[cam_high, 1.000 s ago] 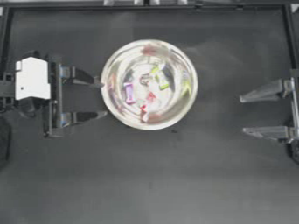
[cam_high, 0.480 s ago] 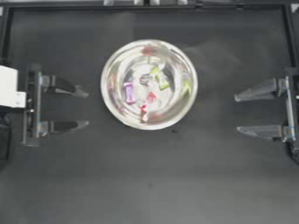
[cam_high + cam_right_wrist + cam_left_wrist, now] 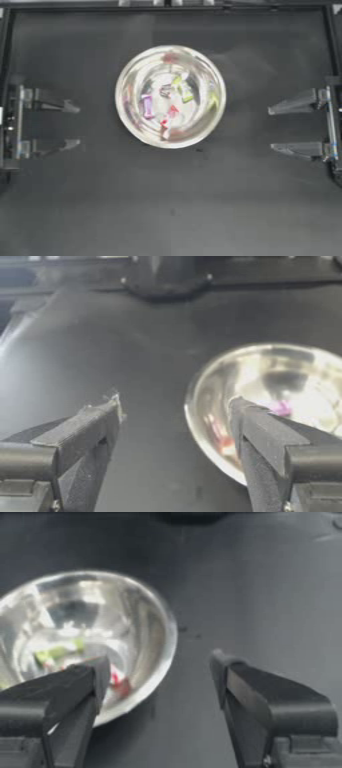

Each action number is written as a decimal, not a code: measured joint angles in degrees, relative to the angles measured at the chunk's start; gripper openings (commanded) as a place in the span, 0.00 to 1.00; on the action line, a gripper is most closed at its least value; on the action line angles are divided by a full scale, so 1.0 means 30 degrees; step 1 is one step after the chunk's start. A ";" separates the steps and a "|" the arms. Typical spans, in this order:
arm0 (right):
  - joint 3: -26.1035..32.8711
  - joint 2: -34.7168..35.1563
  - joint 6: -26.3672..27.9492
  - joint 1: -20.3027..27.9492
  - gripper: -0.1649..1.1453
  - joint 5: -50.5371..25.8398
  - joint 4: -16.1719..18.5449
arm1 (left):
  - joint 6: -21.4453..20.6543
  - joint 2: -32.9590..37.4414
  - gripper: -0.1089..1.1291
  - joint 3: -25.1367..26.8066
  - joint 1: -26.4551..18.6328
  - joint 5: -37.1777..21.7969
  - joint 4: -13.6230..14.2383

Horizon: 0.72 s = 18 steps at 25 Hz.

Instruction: Put candies in bowl

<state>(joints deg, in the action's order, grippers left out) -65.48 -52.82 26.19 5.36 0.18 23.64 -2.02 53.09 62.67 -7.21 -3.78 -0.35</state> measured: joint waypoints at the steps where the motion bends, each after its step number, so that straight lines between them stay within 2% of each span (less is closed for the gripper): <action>1: 0.0000 0.0000 0.0000 -0.0029 0.85 0.0059 0.0000 | 0.0000 0.0381 0.85 0.0146 -0.0029 0.0088 -0.0088; 5: 0.0000 0.0000 0.0000 -0.0029 0.85 0.0176 0.0029 | 0.0000 0.1318 0.85 0.0439 -0.0029 0.0352 -0.0352; 12: 0.0000 0.0000 0.0000 0.0000 0.85 0.0791 0.0117 | -0.0088 0.1611 0.85 0.0439 -0.0029 0.0439 -0.0352; 18: 0.0029 0.0000 -0.0029 0.0264 0.85 0.0996 0.0322 | -0.0117 0.2900 0.85 0.0703 -0.0029 0.0439 -0.0322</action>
<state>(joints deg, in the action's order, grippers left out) -65.39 -52.82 26.10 6.15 3.16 24.61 -2.37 61.79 64.78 -7.29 -2.46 -1.32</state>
